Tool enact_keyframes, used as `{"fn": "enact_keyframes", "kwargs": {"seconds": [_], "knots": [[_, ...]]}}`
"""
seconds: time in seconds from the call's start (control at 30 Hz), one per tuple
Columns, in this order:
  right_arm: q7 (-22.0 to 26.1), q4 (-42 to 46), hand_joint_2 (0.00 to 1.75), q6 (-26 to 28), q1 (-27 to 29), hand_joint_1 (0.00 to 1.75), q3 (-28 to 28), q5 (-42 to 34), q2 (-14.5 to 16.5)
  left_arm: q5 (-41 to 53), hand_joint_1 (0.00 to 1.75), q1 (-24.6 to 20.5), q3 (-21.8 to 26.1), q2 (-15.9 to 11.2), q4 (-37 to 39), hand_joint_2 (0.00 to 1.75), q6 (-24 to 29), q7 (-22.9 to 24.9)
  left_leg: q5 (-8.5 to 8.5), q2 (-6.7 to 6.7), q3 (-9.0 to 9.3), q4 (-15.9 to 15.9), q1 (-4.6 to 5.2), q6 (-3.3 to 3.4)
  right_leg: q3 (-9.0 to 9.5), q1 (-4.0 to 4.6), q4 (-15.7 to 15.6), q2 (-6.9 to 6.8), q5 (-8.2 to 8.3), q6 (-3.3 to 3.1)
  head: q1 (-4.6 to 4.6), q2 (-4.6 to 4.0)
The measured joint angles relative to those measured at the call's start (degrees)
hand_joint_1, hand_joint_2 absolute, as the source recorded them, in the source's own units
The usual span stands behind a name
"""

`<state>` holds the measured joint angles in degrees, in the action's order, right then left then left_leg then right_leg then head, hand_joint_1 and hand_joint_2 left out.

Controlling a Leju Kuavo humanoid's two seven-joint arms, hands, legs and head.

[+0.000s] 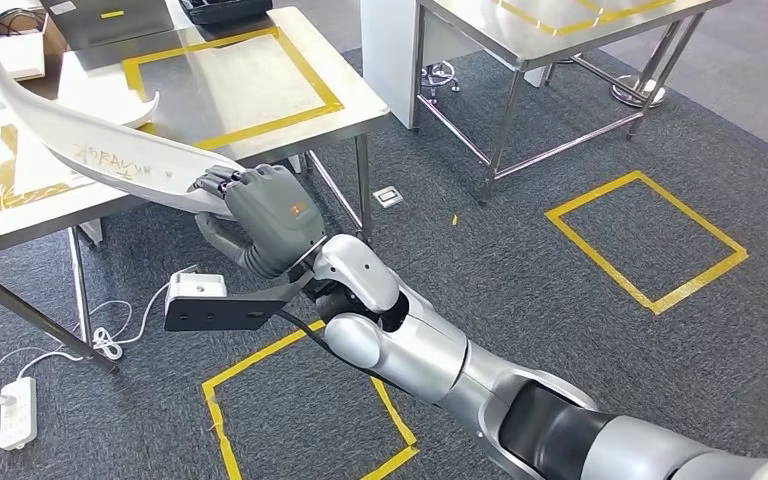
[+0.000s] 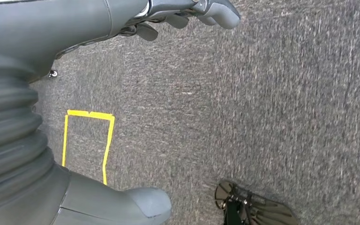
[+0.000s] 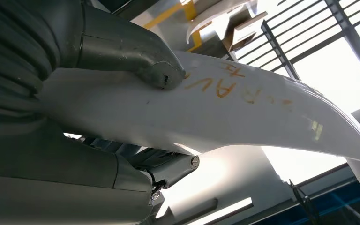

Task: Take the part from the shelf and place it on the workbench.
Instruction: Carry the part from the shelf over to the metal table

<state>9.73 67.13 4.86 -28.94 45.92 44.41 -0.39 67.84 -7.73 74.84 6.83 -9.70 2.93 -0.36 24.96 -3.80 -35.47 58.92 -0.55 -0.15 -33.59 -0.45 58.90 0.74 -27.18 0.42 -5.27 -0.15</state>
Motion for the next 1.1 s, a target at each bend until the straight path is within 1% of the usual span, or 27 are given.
{"fn": "enact_keyframes", "kwargs": {"seconds": [0.03, 0.17, 0.4, 1.07, 1.1], "knots": [[0.01, -0.01, 1.75, 0.22, -0.01, 1.75, 0.00, 0.00, 0.04, -0.04, 0.00, 0.03, 0.00, -0.02, 0.01, 1.75, 0.00, -0.08, -0.02, 0.09, 0.08, -0.12, -0.01, 0.10, -0.01, 0.04, -0.05, 0.01, 0.07, -0.05, 0.00, 0.00], [-0.01, -0.06, 1.75, 0.56, -0.05, 1.75, 0.00, 0.18, 0.14, -0.20, 0.00, 0.03, 0.02, -0.04, 0.00, 1.75, -0.05, -0.36, -0.49, 0.16, 0.39, -0.69, -0.04, -0.60, -0.05, 0.12, 0.00, 0.07, 0.15, -0.53, 0.01, 0.00], [-0.46, -0.52, 1.75, 0.08, -0.27, 1.75, 0.03, 0.81, 0.45, -0.48, 0.00, 0.03, 0.09, -0.05, 0.02, 1.75, -0.07, 0.10, -0.58, 0.14, 0.43, -0.86, -0.11, -1.23, -0.09, 0.19, 0.06, 0.08, 0.08, -0.74, 0.00, 0.00], [-0.98, -1.58, 1.75, -0.23, -0.88, 1.75, 0.64, 1.28, 0.90, -0.87, 0.00, 0.00, 0.95, -0.05, 0.01, 1.75, -0.07, 1.45, -0.47, 0.14, 0.28, -0.65, -0.03, -1.15, -0.05, 0.09, -0.08, 0.08, 0.11, -0.68, -0.01, 0.00], [-0.99, -1.58, 1.75, -0.23, -0.89, 1.75, 0.67, 1.28, 0.92, -0.96, 0.00, -0.01, 0.96, -0.09, 0.00, 1.75, -0.07, 1.57, -0.41, 0.14, 0.28, -0.70, 0.02, -0.92, 0.04, 0.01, -0.31, 0.06, 0.20, -0.50, 0.01, 0.00]]}}
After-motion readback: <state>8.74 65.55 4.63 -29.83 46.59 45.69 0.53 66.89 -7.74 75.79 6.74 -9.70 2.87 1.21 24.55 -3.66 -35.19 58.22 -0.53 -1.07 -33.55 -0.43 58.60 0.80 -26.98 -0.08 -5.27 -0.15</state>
